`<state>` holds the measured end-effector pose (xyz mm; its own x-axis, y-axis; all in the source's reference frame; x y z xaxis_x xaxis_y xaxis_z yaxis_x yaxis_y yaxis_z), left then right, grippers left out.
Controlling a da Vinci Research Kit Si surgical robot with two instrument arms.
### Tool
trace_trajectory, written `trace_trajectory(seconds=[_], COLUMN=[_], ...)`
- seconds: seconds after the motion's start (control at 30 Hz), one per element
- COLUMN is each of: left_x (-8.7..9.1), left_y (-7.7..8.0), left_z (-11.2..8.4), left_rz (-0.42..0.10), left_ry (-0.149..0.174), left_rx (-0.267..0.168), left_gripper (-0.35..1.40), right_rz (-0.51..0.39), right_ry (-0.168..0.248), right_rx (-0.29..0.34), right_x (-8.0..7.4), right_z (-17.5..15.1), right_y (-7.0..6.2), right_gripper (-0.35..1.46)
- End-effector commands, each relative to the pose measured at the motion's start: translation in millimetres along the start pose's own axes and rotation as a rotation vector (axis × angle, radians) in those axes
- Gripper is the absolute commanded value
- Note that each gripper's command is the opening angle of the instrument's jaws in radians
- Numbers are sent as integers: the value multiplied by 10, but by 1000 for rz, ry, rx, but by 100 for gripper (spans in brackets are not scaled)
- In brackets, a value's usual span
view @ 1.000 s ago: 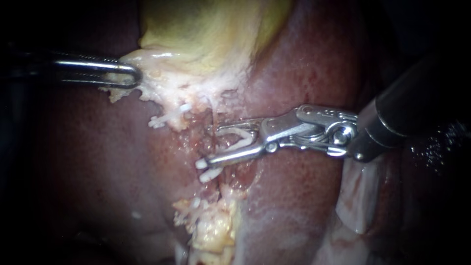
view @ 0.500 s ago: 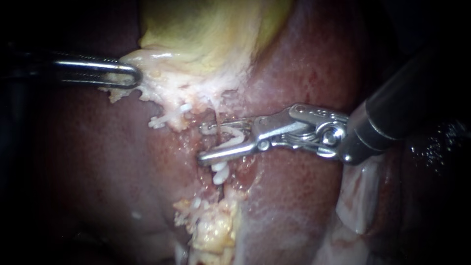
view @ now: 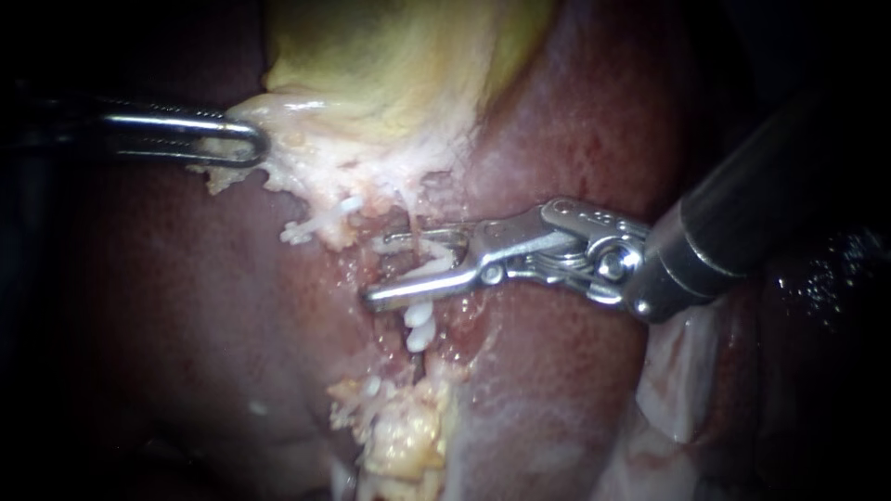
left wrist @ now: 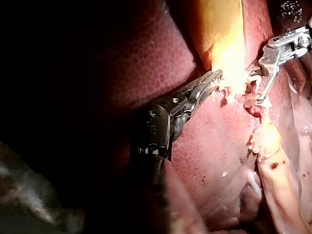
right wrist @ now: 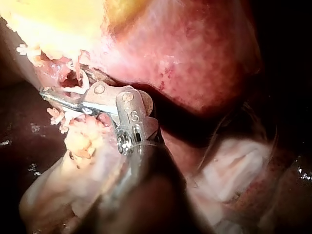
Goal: Clipping third clip right tube
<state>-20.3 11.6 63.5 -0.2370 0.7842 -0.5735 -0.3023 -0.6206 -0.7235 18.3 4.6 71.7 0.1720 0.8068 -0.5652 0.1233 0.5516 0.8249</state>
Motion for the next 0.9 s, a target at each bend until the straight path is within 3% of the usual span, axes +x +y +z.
trace_trajectory(seconds=[0.03,0.4,0.9], left_x=[0,0,-1], left_y=[0,-1,-1], left_z=[0,0,1], left_rz=[0,0,0], left_ry=[0,0,0], left_rx=[0,0,0], left_gripper=[-35,-35,-35], right_rz=[-1,7,23], right_ry=[-1,26,37], right_rx=[12,137,126], right_x=[2,27,35], right_z=[1,5,4], right_y=[-3,-38,-40], right_gripper=[48,45,35])
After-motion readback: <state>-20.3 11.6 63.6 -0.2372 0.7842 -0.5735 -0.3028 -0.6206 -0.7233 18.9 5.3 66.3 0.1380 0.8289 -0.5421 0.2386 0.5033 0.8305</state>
